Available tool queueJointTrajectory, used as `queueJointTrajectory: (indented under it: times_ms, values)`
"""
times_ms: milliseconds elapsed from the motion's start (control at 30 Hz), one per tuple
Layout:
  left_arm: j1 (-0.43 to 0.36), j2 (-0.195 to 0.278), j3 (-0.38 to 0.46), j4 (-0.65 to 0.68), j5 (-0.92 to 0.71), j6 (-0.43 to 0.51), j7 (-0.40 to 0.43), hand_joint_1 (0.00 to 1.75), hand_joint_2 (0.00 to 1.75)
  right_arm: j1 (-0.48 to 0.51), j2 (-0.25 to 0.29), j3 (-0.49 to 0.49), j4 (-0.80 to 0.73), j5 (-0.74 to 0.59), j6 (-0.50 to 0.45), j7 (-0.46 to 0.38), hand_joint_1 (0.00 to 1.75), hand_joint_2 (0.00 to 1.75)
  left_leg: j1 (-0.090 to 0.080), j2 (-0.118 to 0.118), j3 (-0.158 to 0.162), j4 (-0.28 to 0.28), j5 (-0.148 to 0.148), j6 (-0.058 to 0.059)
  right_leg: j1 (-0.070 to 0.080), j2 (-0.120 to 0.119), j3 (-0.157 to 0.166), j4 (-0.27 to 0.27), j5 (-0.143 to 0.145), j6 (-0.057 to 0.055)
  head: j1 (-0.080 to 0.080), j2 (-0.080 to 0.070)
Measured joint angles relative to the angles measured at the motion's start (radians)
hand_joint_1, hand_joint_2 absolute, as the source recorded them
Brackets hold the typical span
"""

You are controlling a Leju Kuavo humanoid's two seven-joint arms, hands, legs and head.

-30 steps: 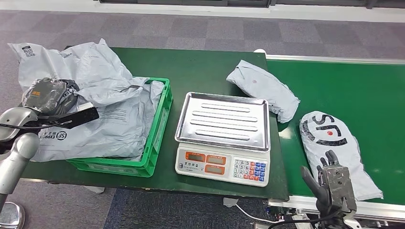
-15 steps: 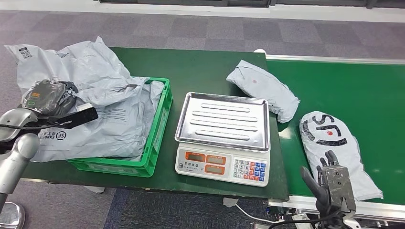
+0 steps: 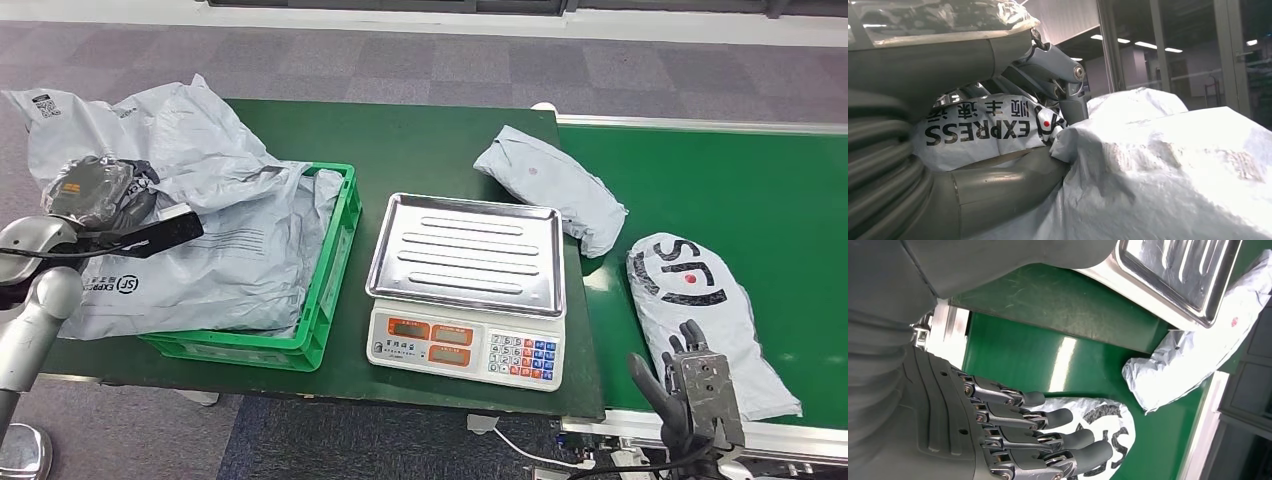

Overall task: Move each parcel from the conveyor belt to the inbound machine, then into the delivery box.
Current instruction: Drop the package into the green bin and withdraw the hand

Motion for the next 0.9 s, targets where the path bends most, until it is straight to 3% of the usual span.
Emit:
queueJointTrajectory:
  times_ms: [333,900]
  values:
    - [0.003,-0.008,0.000,0.020,0.022,-0.004,-0.012,1.75,1.75,0.006,0.000,-0.006,-0.002,-0.002,0.003,-0.001,0.00,1.75,0.000,0.000,0.000,0.000,0.000,0.000,0.000,0.000,0.000,0.000,0.000,0.000,0.000,0.000]
    - [0.081,-0.028,0.000,0.037,0.093,-0.004,-0.043,1.75,1.75,0.025,0.015,-0.036,-0.018,0.003,0.025,-0.005,0.00,1.75,0.000,0.000,0.000,0.000,0.000,0.000,0.000,0.000,0.001,0.000,0.000,0.000,0.000,0.000]
